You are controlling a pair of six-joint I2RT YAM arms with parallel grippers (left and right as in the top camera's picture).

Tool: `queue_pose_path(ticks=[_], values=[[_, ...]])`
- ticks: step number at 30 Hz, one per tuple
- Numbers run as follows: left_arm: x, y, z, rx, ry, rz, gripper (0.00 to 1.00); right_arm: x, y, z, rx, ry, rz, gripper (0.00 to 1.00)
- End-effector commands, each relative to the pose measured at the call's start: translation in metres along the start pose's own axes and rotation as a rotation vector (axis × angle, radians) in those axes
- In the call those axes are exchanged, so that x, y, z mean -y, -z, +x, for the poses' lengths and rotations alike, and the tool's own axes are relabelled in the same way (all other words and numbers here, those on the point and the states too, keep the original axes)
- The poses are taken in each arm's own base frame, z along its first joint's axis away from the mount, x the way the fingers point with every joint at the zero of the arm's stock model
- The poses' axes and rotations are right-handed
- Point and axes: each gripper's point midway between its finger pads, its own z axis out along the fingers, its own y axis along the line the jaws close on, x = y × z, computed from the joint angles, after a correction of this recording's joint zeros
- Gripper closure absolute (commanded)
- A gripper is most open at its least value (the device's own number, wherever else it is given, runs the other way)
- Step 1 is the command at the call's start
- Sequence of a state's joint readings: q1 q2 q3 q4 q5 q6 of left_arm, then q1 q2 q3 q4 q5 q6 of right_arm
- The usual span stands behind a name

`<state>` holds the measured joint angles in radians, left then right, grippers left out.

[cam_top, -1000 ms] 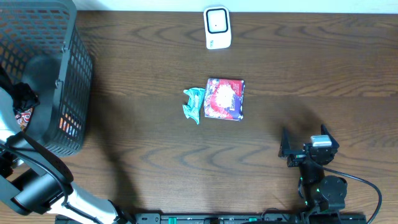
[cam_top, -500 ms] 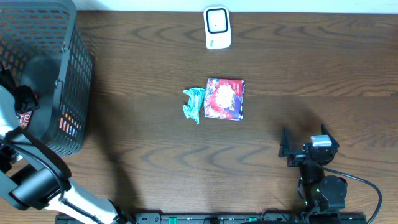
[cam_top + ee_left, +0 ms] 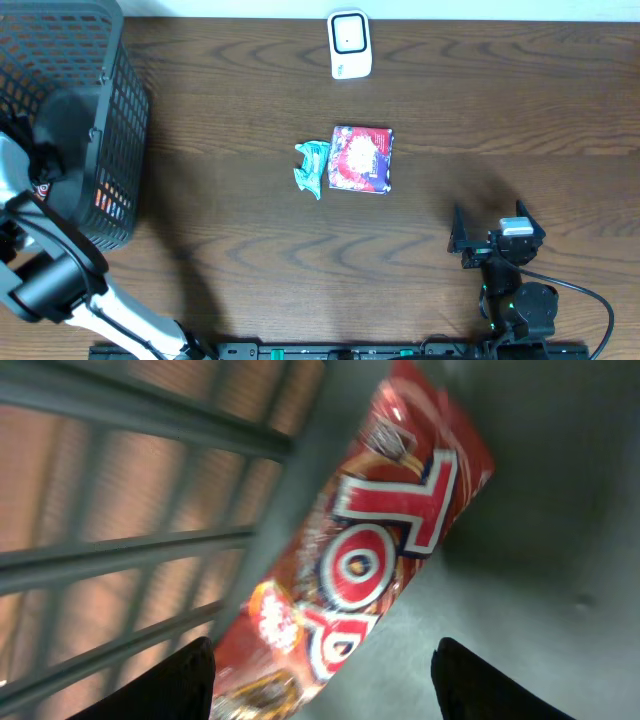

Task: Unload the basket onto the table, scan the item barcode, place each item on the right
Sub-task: 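Reach the left gripper into the basket and grasp the red TOP bar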

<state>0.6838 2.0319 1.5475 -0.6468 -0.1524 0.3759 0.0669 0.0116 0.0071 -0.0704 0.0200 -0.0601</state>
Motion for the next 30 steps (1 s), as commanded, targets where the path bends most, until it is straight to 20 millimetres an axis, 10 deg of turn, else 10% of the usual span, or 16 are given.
queue_pose_path(ticks=[1,19,30], values=[[0.010,-0.021,0.010,-0.046,-0.050,0.029,0.31,0.001,0.000,0.000,0.001,0.008,0.008,0.01],[0.016,-0.048,0.018,-0.076,-0.052,0.035,0.32,0.001,0.000,0.000,0.001,0.008,0.008,0.01],[0.024,-0.059,0.037,-0.138,-0.063,0.055,0.93,0.001,0.000,0.000,0.001,0.008,0.008,0.01]])
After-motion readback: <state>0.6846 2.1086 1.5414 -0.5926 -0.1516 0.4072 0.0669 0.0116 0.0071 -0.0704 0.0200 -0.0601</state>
